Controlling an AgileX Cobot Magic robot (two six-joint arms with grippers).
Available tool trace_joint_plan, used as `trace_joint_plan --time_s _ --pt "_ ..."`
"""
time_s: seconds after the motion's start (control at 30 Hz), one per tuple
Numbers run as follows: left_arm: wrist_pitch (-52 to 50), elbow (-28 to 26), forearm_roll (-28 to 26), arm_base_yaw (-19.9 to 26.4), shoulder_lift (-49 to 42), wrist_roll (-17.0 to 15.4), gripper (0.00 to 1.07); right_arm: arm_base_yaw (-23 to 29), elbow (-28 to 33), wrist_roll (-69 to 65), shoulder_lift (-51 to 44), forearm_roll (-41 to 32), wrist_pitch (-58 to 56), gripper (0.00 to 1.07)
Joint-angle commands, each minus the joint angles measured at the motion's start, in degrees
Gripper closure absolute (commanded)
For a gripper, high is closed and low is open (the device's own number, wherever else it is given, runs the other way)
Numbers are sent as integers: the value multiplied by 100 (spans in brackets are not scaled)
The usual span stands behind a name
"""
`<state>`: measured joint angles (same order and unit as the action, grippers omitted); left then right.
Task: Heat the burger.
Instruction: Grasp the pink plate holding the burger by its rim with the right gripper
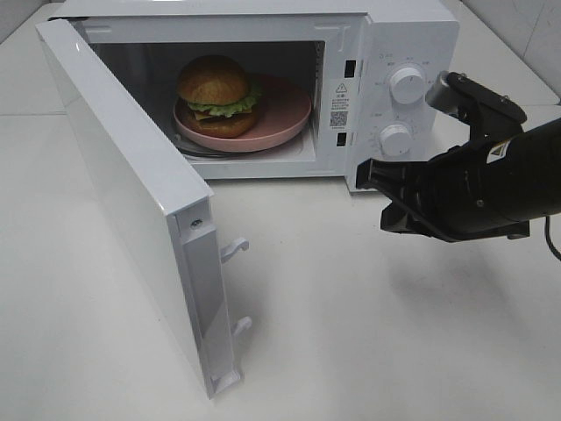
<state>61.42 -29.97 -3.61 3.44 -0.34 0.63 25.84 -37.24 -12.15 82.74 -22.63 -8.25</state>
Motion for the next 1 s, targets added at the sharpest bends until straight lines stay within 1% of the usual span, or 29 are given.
trace_joint_plan --time_s 0.03,0.13,0.2,0.23,0.3,0.33,0.37,0.4,0.47,0.5,0.53,0.57,0.6,0.63,0.7,0.77,0.83,0.87,0.9,0.93,0.97,1.0 --pt "-40 11 -17 23 -80 0 6 -17 0 1215 -235 63 -699 101" --pt "-40 11 -17 23 -80 0 6 -17 0 1484 -264 63 -842 100" --pt "-40 11 -17 23 -80 0 6 -17 -23 2126 -275 86 -1301 99" --pt "-40 11 -17 23 -80 0 6 -17 -23 2126 -275 86 -1301 99" --pt "-40 11 -17 23 -80 0 6 -17 -138 2659 -275 309 -1862 98" --pt "-40 11 -17 23 -80 0 6 -17 -138 2659 -275 309 -1862 98" --pt "-40 11 -17 23 -80 0 6 -17 -275 2922 -275 567 -2200 98" --pt "-40 11 -17 23 -80 0 6 -17 -275 2922 -275 567 -2200 98" --pt "-40 11 -17 23 -80 0 6 -17 -498 3277 -275 1100 -2681 97" --pt "-40 11 -17 23 -80 0 6 -17 -498 3277 -275 1100 -2681 97" --pt "-40 11 -17 23 -80 0 6 -17 -647 3524 -275 1490 -2956 96" --pt "-40 11 -17 23 -80 0 6 -17 -722 3684 -275 1713 -3077 96" --pt "-40 11 -17 23 -80 0 6 -17 -722 3684 -275 1713 -3077 96" --pt "-40 11 -17 23 -80 0 6 -17 -825 3971 -275 2091 -3254 96" --pt "-40 11 -17 23 -80 0 6 -17 -854 4131 -275 2229 -3306 96" --pt "-40 11 -17 23 -80 0 6 -17 -934 4985 -275 2659 -3203 95" --pt "-40 11 -17 23 -80 0 6 -17 -934 5191 -275 2733 -3151 95" --pt "-40 11 -17 23 -80 0 6 -17 -934 5661 -275 2739 -3077 94" --pt "-40 11 -17 23 -80 0 6 -17 -934 5661 -275 2739 -3077 94" --pt "-40 11 -17 23 -80 0 6 -17 -934 5987 -275 2739 -3031 94" --pt "-40 11 -17 23 -80 0 6 -17 -934 6509 -275 2744 -3002 93" --pt "-40 11 -17 23 -80 0 6 -17 -934 6509 -275 2744 -3002 93"
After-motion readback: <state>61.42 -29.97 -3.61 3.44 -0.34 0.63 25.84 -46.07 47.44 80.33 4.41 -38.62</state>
